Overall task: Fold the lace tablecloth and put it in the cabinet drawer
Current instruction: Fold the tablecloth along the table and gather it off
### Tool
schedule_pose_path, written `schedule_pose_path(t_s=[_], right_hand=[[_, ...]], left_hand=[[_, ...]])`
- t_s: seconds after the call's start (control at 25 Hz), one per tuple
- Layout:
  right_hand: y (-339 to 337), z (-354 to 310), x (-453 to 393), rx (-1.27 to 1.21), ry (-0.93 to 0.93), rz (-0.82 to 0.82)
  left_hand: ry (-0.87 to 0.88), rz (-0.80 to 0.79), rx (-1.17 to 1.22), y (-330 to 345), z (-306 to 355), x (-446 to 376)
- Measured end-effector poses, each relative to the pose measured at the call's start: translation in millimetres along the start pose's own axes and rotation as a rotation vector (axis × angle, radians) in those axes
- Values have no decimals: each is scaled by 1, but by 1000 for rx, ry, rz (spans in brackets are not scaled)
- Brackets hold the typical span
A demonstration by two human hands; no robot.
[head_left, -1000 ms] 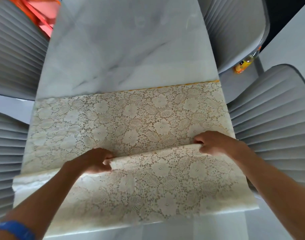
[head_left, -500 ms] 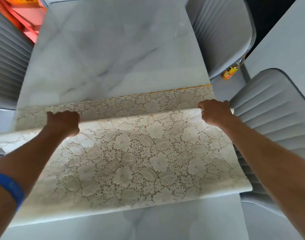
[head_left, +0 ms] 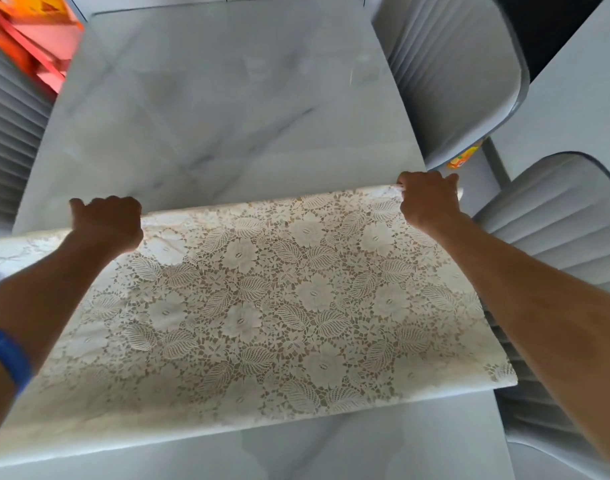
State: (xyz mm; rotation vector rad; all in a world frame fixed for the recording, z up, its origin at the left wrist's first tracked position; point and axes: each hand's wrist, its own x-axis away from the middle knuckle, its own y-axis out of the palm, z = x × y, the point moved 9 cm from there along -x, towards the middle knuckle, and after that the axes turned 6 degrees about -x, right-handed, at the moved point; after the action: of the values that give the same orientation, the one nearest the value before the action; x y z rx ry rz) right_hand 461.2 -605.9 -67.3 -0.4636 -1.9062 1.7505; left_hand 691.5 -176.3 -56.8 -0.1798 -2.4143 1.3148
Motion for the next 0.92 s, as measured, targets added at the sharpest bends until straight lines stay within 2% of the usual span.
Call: schedule_pose_path(t_s=[0.12, 0.2, 0.28, 0.4, 0.52, 0.6, 0.72, 0.84, 0.92], right_hand=[[5, -6, 15, -145, 60, 104], [23, -18, 53, -277, 69, 110], [54, -27, 105, -370, 94, 36], [94, -14, 161, -352, 135, -36], [102, 11, 178, -276, 122, 21], [103, 13, 181, -244, 95, 36], [104, 14, 182, -250, 80, 78], [103, 15, 182, -261, 65, 121], [103, 16, 182, -257, 63, 139]], left_hand=[[56, 126, 62, -7, 35, 19], [256, 192, 251, -19, 103, 57], [431, 113, 390, -19, 177, 102], [399, 19, 397, -18, 217, 126], [341, -39, 281, -35, 217, 110], [363, 18, 195, -62, 233, 97], [543, 152, 307, -110, 295, 85], [593, 79, 462, -135, 349, 65], [563, 66, 443, -141, 366, 50]])
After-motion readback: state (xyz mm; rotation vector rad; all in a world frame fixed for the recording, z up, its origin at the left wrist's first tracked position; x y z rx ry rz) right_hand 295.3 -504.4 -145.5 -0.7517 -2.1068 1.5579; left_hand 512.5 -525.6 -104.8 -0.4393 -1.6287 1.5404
